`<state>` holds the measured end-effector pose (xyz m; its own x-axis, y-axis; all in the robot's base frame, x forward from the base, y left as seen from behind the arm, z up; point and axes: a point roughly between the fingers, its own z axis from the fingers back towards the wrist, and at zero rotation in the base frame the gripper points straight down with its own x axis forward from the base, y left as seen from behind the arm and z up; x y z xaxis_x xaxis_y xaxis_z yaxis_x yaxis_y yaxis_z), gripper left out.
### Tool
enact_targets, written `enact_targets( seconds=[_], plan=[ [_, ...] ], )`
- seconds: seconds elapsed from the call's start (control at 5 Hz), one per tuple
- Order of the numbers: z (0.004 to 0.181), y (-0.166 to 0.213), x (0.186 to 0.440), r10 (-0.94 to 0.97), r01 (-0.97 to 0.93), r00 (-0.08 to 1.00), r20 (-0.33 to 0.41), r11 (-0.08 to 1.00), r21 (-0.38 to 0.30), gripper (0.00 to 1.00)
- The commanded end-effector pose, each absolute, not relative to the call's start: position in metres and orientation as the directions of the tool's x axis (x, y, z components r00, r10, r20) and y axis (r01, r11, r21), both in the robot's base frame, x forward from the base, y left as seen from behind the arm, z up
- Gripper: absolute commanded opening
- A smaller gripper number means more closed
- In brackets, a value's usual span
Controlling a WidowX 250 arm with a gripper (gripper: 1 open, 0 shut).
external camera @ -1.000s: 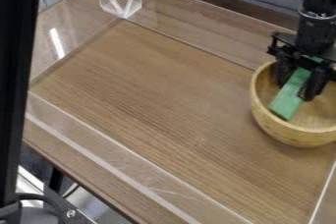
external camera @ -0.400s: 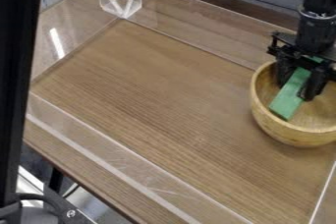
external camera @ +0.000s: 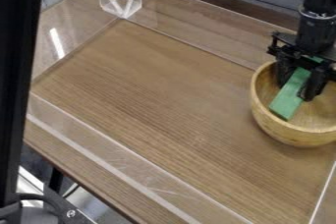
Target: Put the green block in the brown bowl
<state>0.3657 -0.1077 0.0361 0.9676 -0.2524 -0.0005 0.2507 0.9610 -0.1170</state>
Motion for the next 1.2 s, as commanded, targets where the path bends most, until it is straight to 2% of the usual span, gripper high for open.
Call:
enact_targets(
  seconds=[0.0,0.2,1.0],
  plan=[
    [0.0209,-0.1037,0.3656,-0.250,0.245,0.968,-0.029,0.963,-0.113,0.00],
    [0.0207,-0.1041,0.3649,-0.249,0.244,0.968,-0.038,0.963,-0.113,1.00],
    [0.0250,-0.1009,0.3605,-0.235,0.227,0.970,-0.056,0.966,-0.123,1.00]
  ],
)
